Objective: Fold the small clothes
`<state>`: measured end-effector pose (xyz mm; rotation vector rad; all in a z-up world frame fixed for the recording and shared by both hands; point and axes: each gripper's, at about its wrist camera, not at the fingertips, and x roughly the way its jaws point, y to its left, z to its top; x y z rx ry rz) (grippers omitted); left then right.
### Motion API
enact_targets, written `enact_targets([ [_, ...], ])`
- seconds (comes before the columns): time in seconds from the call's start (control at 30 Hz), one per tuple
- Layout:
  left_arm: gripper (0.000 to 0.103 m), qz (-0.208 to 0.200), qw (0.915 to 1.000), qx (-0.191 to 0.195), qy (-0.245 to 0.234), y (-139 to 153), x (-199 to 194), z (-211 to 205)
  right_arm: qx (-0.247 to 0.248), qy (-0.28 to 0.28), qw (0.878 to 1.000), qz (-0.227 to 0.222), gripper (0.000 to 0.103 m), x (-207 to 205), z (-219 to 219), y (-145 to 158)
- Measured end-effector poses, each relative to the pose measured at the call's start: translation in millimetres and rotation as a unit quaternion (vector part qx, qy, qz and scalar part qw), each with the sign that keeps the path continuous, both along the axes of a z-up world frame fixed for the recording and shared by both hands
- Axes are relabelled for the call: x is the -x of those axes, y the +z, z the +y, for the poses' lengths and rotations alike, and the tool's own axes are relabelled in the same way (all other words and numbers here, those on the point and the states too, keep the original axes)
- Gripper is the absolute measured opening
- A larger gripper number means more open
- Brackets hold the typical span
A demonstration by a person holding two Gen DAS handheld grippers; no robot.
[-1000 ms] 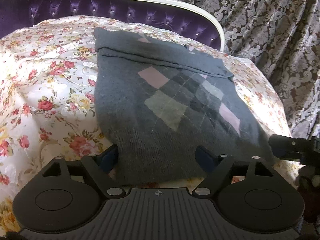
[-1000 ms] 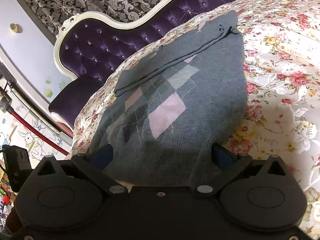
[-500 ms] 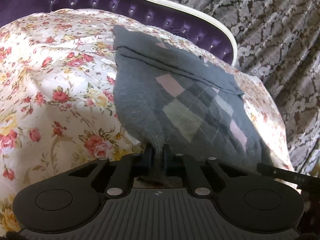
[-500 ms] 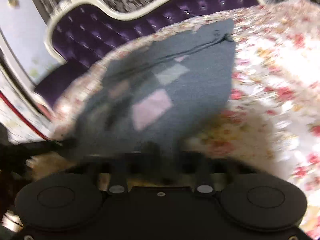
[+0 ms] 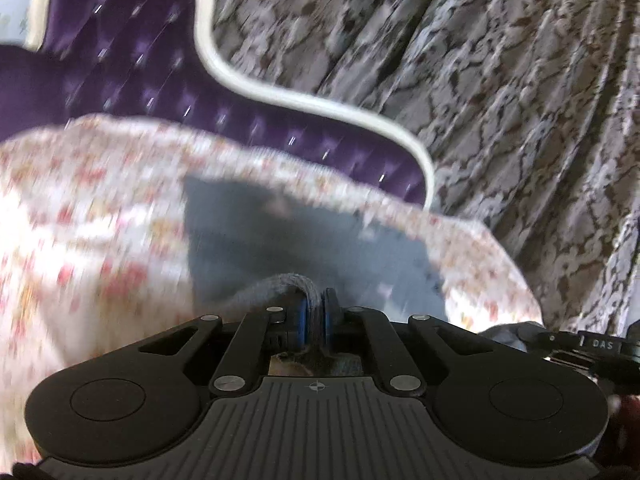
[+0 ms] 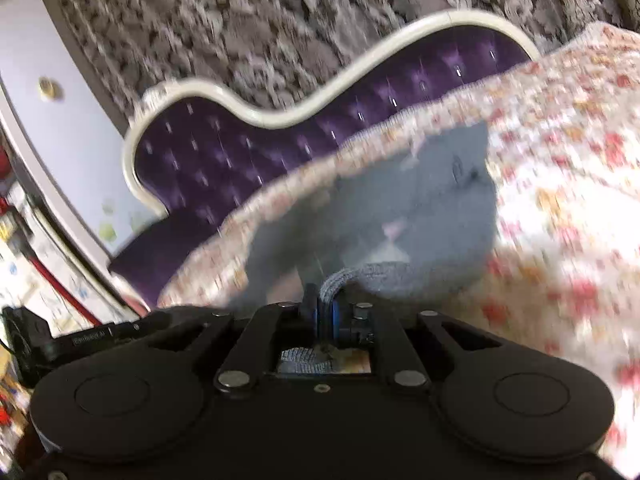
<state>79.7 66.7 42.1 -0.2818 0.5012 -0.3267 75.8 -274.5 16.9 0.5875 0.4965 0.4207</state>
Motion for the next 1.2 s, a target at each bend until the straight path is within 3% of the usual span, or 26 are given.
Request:
enact_targets([
  [0.2,0.004,-0.049,0.9986,-0.015,-0.009,30,-53,-2,-0.011,-0.008,0.999,-0.040,0.013,-52,-13,28],
  [0.47,0.004,-0.059,0.9982,-0.012,0.004,46,-159,-2,-0.001,-0.032,0.998,-0.053,0.013,-158,-22,39],
  [0.6,0.004,-0.028,0.9994,-0.011,0.015,33,-217,-2,0.009,-0.053,0.998,-0.035,0.013,-214,-25,25],
  [0.77,0.004,0.027,0.9988,-0.017,0.038,-4,-275,-3,0.037,-0.072,0.997,0.018,0.013,-281,-19,-9],
  [0.97,0.006,0.074,0.9945,-0.045,0.059,-41,-319,-5,0.070,-0.076,0.992,0.079,0.015,-326,-7,-48],
  [1.0,0.006,0.076,0.9942,-0.041,0.064,-44,-324,-3,0.073,-0.078,0.991,0.086,0.017,-330,-6,-52],
  [1.07,0.025,0.074,0.9938,-0.037,0.073,-44,-330,0,0.077,-0.092,0.988,0.097,0.028,-337,-5,-55],
  [1.1,0.028,0.068,0.9937,-0.036,0.081,-42,-332,2,0.076,-0.100,0.987,0.098,0.036,-338,-7,-55],
  [1.17,0.031,0.053,0.9932,-0.039,0.095,-32,-332,4,0.073,-0.120,0.986,0.088,0.068,-337,-12,-51],
  [1.2,0.031,0.045,0.9930,-0.043,0.100,-25,-330,6,0.074,-0.126,0.986,0.080,0.070,-335,-14,-47],
])
